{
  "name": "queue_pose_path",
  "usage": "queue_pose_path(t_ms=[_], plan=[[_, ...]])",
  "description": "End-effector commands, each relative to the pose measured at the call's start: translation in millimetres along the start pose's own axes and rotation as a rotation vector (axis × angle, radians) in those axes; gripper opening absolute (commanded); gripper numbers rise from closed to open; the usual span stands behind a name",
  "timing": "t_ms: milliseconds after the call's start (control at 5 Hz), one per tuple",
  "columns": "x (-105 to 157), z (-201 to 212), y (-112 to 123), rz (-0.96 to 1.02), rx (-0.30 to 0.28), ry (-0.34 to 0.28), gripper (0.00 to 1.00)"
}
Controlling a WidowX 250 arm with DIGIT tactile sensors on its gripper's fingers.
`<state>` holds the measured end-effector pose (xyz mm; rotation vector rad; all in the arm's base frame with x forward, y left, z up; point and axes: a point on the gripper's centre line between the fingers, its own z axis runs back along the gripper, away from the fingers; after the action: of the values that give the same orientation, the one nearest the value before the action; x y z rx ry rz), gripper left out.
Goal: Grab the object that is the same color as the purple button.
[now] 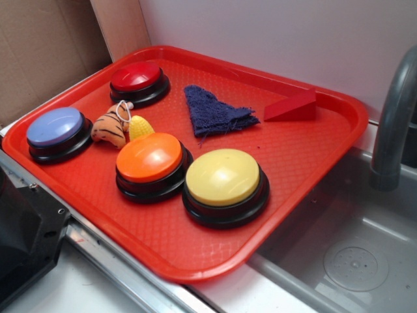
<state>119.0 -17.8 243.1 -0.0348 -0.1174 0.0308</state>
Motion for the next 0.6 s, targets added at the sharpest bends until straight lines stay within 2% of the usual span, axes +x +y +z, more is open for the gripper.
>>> queue_pose_path(t_ms=[0,200,400], plan=[[0.0,0.0,0.0,0.0,0.0,0.0,1.0],[22.4,-14.8,-23.2,0.132,-0.083,-0.095,1.0],[31.6,-30.2,-35.6,0.288,-0.03,-0.121,1.0]])
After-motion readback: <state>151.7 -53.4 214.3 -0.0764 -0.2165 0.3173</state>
